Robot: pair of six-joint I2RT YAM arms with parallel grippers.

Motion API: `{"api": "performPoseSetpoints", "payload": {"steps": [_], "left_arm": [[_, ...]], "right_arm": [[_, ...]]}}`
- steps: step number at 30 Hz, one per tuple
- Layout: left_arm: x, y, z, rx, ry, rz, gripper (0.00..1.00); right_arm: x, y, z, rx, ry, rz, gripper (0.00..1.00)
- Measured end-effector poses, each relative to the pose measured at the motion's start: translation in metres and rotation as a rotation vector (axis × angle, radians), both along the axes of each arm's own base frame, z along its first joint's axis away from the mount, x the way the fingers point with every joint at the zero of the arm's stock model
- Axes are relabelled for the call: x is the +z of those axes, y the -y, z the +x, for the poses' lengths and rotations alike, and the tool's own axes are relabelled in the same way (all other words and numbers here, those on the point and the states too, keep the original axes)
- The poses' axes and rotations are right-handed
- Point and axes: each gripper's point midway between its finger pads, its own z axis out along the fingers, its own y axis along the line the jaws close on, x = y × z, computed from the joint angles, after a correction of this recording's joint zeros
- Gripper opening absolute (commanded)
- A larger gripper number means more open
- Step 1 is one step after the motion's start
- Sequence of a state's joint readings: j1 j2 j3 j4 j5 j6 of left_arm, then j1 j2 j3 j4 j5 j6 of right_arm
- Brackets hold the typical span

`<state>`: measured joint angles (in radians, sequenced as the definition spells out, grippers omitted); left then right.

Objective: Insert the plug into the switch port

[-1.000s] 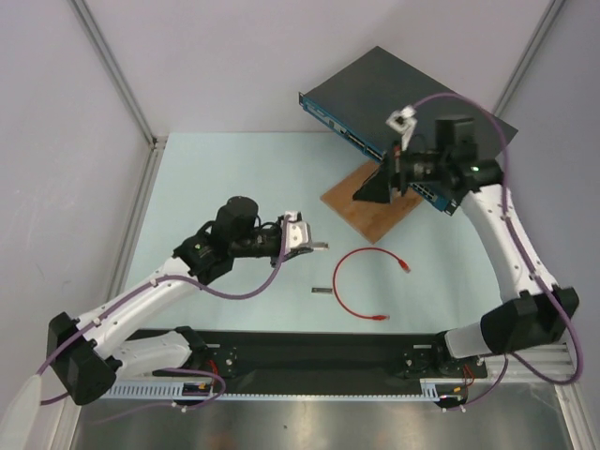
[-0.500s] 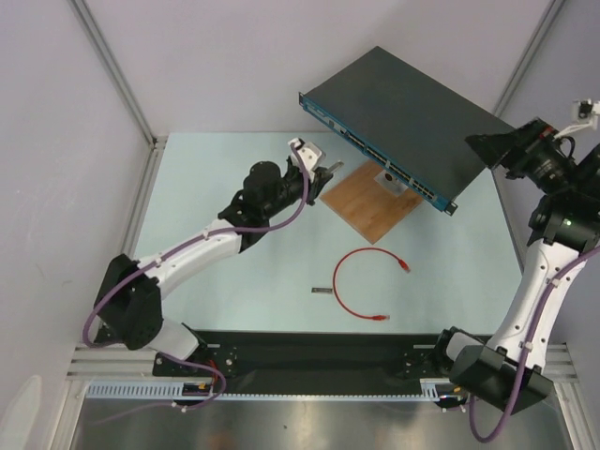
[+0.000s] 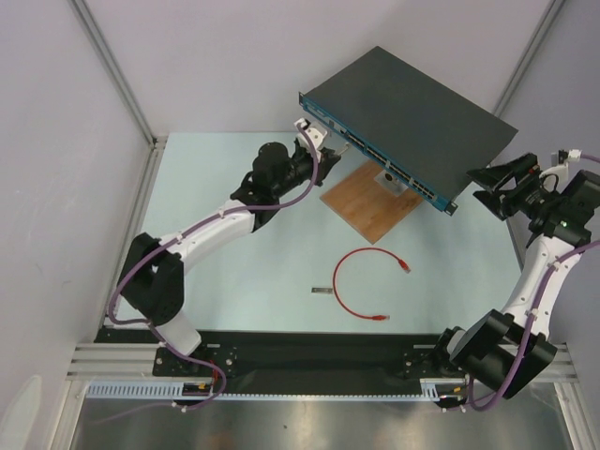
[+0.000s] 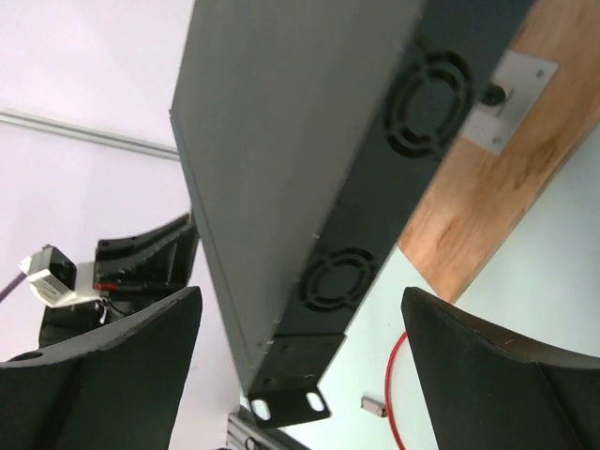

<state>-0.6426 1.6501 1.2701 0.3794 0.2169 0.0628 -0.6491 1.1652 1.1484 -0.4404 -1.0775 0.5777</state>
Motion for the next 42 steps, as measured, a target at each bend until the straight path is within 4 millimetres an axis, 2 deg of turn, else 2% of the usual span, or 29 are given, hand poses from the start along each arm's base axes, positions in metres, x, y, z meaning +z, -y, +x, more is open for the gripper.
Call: {"api": "performPoseSetpoints", "payload": {"steps": [5, 12, 17, 21, 28, 32, 36, 38, 42], "left_arm": [[0.005, 0.008, 0.014, 0.005, 0.006, -0.001, 0.0], [0.002, 0.01, 0.024, 0.007, -0.005, 0.023, 0.0], [-0.001, 0.01, 0.024, 0.0, -0.01, 0.031, 0.0], [-0.002, 0.009, 0.025, -0.004, -0.009, 0.038, 0.0], [-0.005, 0.006, 0.026, -0.001, -0.011, 0.051, 0.0], [-0.009, 0.001, 0.029, 0.011, -0.017, 0.071, 0.0], [-0.012, -0.005, 0.033, 0.028, -0.025, 0.089, 0.0], [-0.01, -0.007, 0.035, 0.032, -0.025, 0.092, 0.0], [0.0, -0.007, 0.039, 0.035, -0.01, 0.089, 0.0]], "right_arm": [[-0.02, -0.012, 0.001, 0.028, -0.046, 0.053, 0.95], [-0.026, -0.038, 0.005, 0.103, -0.048, 0.085, 0.89], [-0.022, -0.039, 0.008, 0.104, -0.027, 0.089, 0.83], [-0.023, -0.038, 0.01, 0.089, -0.033, 0.102, 0.71], [-0.027, -0.036, 0.013, 0.067, -0.048, 0.13, 0.58], [-0.027, -0.036, 0.014, 0.063, -0.048, 0.136, 0.45], [-0.027, -0.036, 0.014, 0.06, -0.049, 0.14, 0.22], [-0.027, -0.036, 0.014, 0.059, -0.05, 0.142, 0.12], [-0.027, -0.036, 0.014, 0.058, -0.051, 0.141, 0.0]]}}
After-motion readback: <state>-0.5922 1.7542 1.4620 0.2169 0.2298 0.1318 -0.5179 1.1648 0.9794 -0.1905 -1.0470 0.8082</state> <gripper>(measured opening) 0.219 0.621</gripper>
